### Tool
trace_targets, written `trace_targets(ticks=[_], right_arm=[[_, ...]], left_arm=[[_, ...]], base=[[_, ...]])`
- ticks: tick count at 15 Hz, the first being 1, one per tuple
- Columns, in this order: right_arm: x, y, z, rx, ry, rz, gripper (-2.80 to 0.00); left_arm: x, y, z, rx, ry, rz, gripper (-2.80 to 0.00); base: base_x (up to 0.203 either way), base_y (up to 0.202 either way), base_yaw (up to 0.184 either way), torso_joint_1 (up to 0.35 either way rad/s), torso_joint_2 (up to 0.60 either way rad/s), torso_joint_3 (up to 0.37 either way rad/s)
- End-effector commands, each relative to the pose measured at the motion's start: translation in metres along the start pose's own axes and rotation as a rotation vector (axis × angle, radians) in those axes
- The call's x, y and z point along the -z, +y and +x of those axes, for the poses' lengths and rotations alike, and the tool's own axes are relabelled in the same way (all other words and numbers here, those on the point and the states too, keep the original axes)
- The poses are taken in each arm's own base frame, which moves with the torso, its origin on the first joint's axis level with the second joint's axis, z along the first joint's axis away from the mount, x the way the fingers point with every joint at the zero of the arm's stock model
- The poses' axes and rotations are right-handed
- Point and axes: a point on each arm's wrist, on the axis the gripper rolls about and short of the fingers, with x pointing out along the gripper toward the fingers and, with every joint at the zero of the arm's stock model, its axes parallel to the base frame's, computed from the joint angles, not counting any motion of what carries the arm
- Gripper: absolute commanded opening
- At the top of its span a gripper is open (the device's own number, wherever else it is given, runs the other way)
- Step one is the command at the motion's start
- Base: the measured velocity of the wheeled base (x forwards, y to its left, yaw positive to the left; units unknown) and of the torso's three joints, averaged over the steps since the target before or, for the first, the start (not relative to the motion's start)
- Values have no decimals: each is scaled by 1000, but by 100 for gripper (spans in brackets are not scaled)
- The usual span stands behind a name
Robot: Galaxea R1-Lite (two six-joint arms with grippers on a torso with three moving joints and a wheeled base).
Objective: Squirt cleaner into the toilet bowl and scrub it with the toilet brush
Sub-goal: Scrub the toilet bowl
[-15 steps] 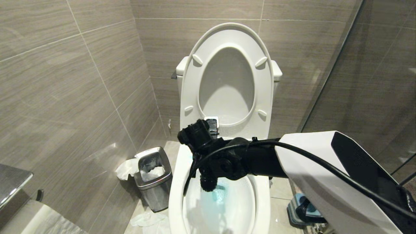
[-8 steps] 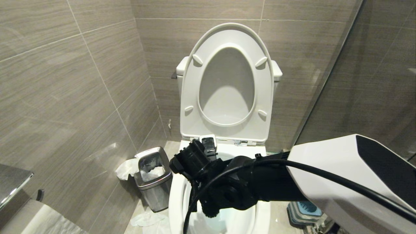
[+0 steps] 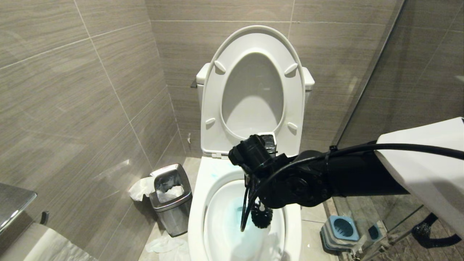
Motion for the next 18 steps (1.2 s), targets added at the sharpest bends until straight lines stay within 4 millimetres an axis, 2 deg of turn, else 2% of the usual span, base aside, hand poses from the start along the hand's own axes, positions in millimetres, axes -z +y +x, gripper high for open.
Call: trace_targets(ticks=[1, 3, 5, 9, 13, 15, 16, 17, 18], right_arm=[[-23, 3, -2, -11, -55, 2, -280], [-36, 13, 1, -7, -106, -21, -280], [-34, 22, 10, 8, -119, -69, -280], [-4, 44, 44, 11, -86, -102, -280], [47, 70, 98, 31, -40, -154, -280], [72, 78, 116, 42, -16, -188, -280], [76, 78, 119, 43, -11, -185, -280], [68, 78, 114, 34, -22, -165, -280], [51, 76, 102, 21, -44, -134, -280]], left_arm=[[0, 0, 0, 0, 0, -1, -280], [0, 0, 0, 0, 0, -1, -280], [0, 0, 0, 0, 0, 0, -280], [0, 0, 0, 0, 0, -1, -280], [0, 0, 0, 0, 0, -1, -280], [0, 0, 0, 1, 0, 0, -280], [0, 0, 0, 0, 0, -1, -280], [0, 0, 0, -1, 0, 0, -280], [0, 0, 0, 0, 0, -1, -280]], base=[[0, 0, 0, 0, 0, 0], [0, 0, 0, 0, 0, 0], [0, 0, 0, 0, 0, 0], [0, 0, 0, 0, 0, 0], [0, 0, 0, 0, 0, 0], [0, 0, 0, 0, 0, 0], [0, 0, 0, 0, 0, 0], [0, 0, 0, 0, 0, 0], [0, 0, 0, 0, 0, 0]])
